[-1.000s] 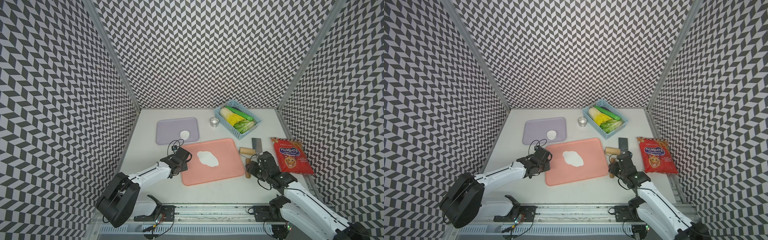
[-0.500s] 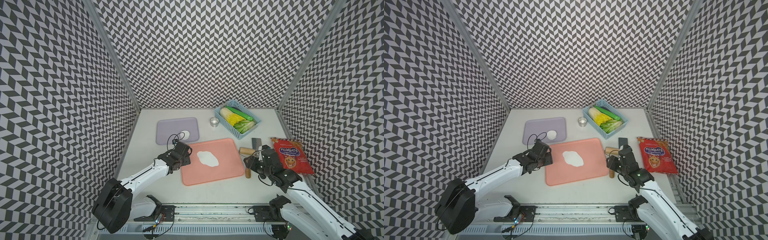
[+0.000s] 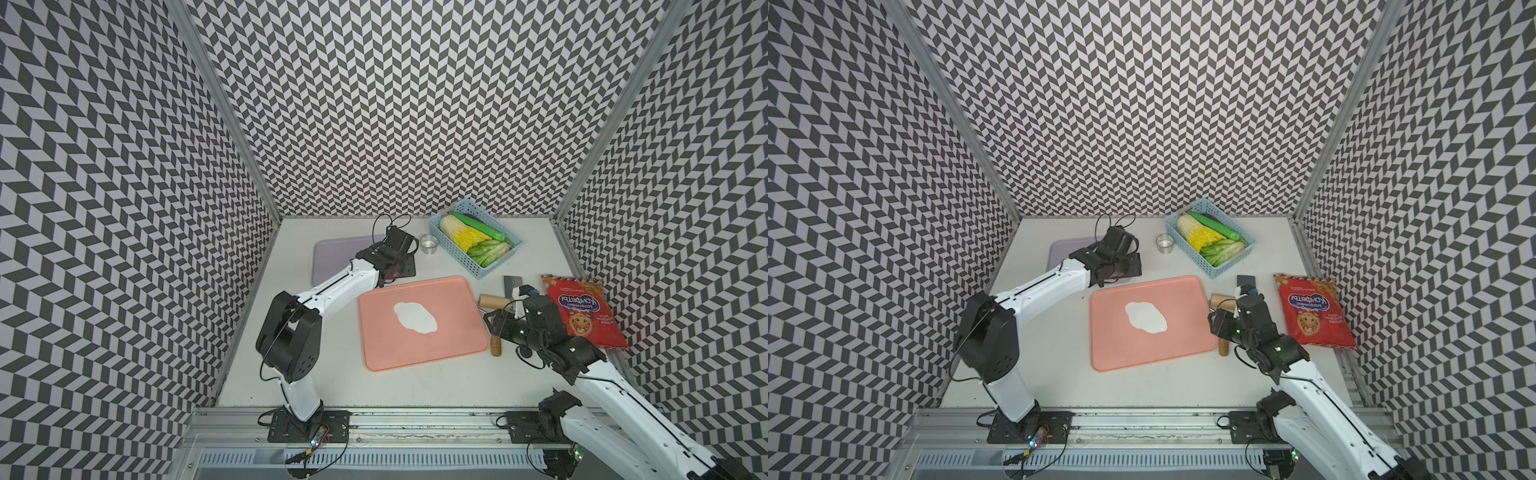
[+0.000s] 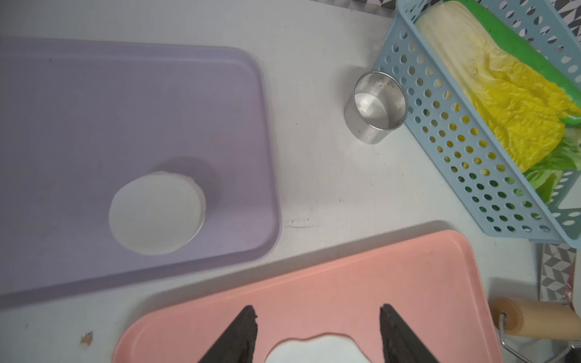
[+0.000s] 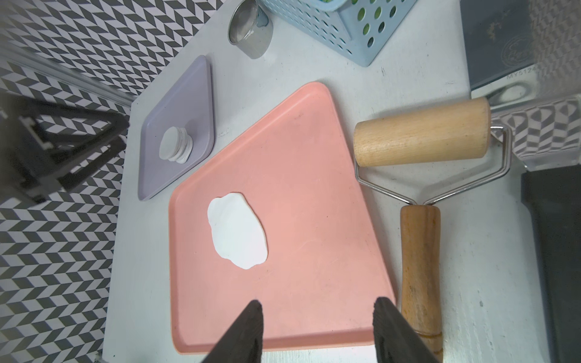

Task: Roll out the dumpling wrappers from the dough
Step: Pick up the dumpling mold from the center of the board.

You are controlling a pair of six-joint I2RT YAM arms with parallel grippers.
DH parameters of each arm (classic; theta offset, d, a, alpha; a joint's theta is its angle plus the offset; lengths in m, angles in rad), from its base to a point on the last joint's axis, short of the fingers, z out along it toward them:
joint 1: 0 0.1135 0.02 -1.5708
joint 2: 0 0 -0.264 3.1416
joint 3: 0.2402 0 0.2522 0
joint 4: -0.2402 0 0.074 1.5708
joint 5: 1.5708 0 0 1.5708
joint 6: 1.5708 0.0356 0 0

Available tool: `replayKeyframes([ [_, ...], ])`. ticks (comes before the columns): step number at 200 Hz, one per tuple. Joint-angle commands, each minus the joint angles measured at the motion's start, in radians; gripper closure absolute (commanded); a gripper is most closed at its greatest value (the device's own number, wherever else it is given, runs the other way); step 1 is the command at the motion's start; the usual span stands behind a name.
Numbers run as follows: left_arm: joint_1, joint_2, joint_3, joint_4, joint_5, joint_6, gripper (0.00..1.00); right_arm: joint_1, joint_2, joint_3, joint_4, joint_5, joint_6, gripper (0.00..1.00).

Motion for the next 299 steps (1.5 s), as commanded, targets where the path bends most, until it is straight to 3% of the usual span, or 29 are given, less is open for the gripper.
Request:
replayKeyframes([
  [1,0.006,0.099,0.125,-0.045,0.027,0.038,0.35,0.007,-0.003,0.018,0.046,0.004,-0.021,0.42],
  [45,0.026,0.288,0.329,-0.036,0.054,0.037,0.43,0.012,-0.017,-0.013,0.058,-0.007,-0.018,0.43],
  [127,0.081,0.515,0.543,0.034,0.112,-0.006,0.42,0.011,-0.058,-0.027,0.022,0.004,-0.010,0.44],
  [221,0.092,0.677,0.726,0.053,0.134,-0.002,0.42,0.011,-0.086,-0.040,-0.004,0.026,0.012,0.44],
  [299,0.097,0.772,0.838,-0.007,0.135,0.006,0.59,0.012,-0.078,-0.041,-0.006,0.043,0.021,0.45],
])
